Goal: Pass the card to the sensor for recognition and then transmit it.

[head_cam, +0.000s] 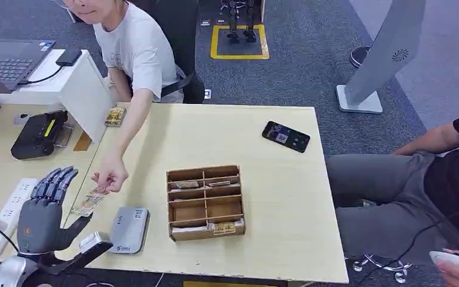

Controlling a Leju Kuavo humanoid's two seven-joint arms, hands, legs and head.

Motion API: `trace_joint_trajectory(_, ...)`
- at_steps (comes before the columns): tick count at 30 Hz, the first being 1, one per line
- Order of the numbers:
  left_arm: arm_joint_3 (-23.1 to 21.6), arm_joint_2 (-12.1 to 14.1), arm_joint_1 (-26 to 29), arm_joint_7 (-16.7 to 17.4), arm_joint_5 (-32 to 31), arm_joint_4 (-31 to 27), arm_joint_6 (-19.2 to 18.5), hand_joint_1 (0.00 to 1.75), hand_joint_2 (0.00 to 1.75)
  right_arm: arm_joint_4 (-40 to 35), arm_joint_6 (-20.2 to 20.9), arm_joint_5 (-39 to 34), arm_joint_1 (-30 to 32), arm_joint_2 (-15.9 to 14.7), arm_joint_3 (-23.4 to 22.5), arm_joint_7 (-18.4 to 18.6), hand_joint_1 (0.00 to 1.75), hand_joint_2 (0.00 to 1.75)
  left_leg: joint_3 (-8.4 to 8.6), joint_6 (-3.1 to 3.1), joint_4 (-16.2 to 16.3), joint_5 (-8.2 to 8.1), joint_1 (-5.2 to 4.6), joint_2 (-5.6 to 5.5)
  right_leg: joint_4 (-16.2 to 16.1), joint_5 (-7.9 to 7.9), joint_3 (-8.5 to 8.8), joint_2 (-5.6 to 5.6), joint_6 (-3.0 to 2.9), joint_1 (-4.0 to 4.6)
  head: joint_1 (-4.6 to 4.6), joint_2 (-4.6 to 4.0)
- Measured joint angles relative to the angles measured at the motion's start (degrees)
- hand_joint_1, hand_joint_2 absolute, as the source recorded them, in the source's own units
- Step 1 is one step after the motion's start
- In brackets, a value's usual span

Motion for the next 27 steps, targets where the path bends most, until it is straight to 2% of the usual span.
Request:
trace_joint_trajectory(14, 0.00, -0.09, 0.00, -2.45, 3.54, 0.11, -0.31, 1.75, 1.75, 0.00, -0.31, -0.57, 0.13, 0.00, 0.48, 0.00, 0.00, 1.75, 0.00, 0.00, 0.00, 0.00, 0.00, 0.00, 0.00, 0.00, 0.00, 0.00, 0.00, 0.00, 0.02, 0.00)
trace_joint_trajectory(16, 0.00, -0.09, 0.00, -4.66, 6.98, 0.11, -1.09, 1.75, 1.75, 0.00, -0.31, -0.57, 0.14, 0.00, 0.63, 0.00, 0.00, 1.75, 0.00, 0.00, 0.00, 0.00, 0.00, 0.00, 0.00, 0.00, 0.00, 0.00, 0.00, 0.00, 0.00, 0.00)
trace_joint_trajectory(19, 0.02, -0.26, 0.21, -10.94, 17.58, 0.09, -5.35, 1.75, 1.75, 0.00, -0.31, -0.81, 0.14, 0.00, 1.01, -0.04, 0.00, 1.75, 0.00, 0.00, 0.00, 0.00, 0.00, 0.00, 0.00, 0.00, 0.01, 0.00, 0.00, 0.00, 0.00, 0.00)
trace_joint_trajectory(25, 0.02, -0.65, 0.71, -12.54, 20.84, -0.20, -7.31, 1.75, 1.75, 0.00, -0.31, -1.01, 0.19, 0.00, 1.22, -0.11, 0.00, 1.75, 0.00, 0.00, 0.00, 0.00, 0.00, 0.00, 0.00, 0.00, 0.00, 0.00, 0.00, 0.00, 0.00, 0.00)
trace_joint_trajectory(27, 0.02, -1.11, 0.67, -12.18, 26.02, -0.37, -11.51, 1.75, 1.75, 0.00, -0.37, -1.46, 0.19, 0.02, 1.22, -0.11, 0.00, 1.75, 0.01, 0.00, 0.00, 0.00, 0.00, 0.00, 0.00, 0.00, 0.00, 0.00, 0.00, 0.00, 0.00, 0.00)
